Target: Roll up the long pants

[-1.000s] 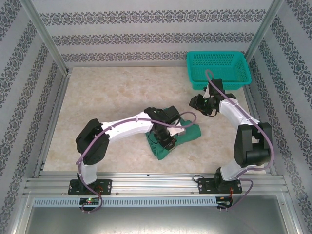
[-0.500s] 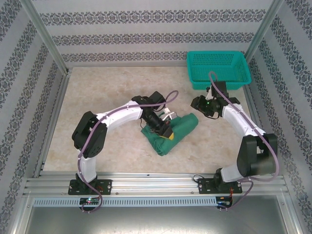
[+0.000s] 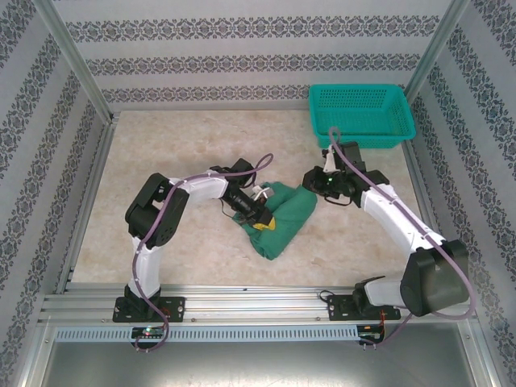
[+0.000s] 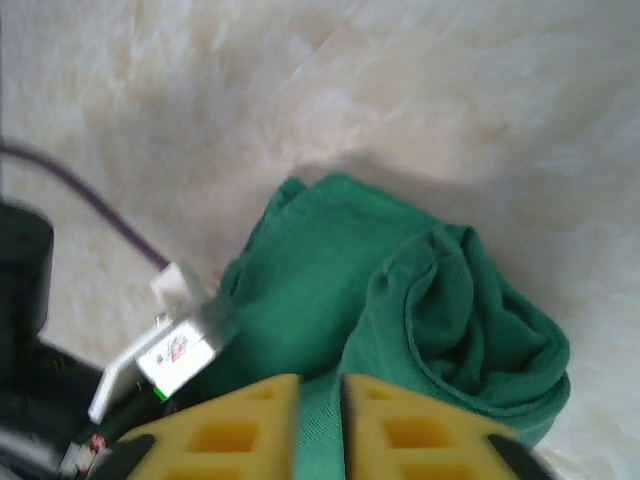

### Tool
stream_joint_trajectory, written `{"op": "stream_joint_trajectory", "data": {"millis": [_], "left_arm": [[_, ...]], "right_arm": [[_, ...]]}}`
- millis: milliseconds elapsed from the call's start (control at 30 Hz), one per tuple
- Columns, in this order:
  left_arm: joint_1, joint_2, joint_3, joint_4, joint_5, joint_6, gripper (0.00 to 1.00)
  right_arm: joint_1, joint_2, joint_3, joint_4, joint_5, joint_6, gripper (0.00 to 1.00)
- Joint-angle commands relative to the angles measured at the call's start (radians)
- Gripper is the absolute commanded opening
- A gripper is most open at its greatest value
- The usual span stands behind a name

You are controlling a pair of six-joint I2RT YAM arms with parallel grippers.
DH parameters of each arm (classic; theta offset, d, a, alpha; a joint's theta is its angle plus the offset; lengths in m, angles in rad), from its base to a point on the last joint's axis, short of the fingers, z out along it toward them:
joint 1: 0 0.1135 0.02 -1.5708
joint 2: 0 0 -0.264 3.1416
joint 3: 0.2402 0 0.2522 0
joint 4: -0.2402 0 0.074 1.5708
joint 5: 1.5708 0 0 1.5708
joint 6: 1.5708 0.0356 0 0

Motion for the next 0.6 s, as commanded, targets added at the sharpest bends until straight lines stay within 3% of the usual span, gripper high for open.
{"op": "stream_joint_trajectory", "data": {"millis": [0, 200, 400, 567], "left_arm": [[0.018, 0.057, 0.016, -0.053, -0.115, 0.073, 0.0], [0.019, 0.069, 0.033, -0.108, -0.189, 0.139, 0.0], [0.018, 0.045, 0.033, -0.162, -0.338, 0.226, 0.01], [-0.004, -0.12, -0.054, -0.042, -0.55, 0.223, 0.18]], "right_arm": [[0.038, 0.029, -0.039, 0.02, -0.008, 0.02, 0.03], [0.063, 0.094, -0.064, 0.082, -0.014, 0.039, 0.01], [0.06, 0.286, -0.039, 0.14, 0.007, 0.031, 0.0], [0.054, 0.468, 0.004, 0.176, 0.006, 0.04, 0.0]]}}
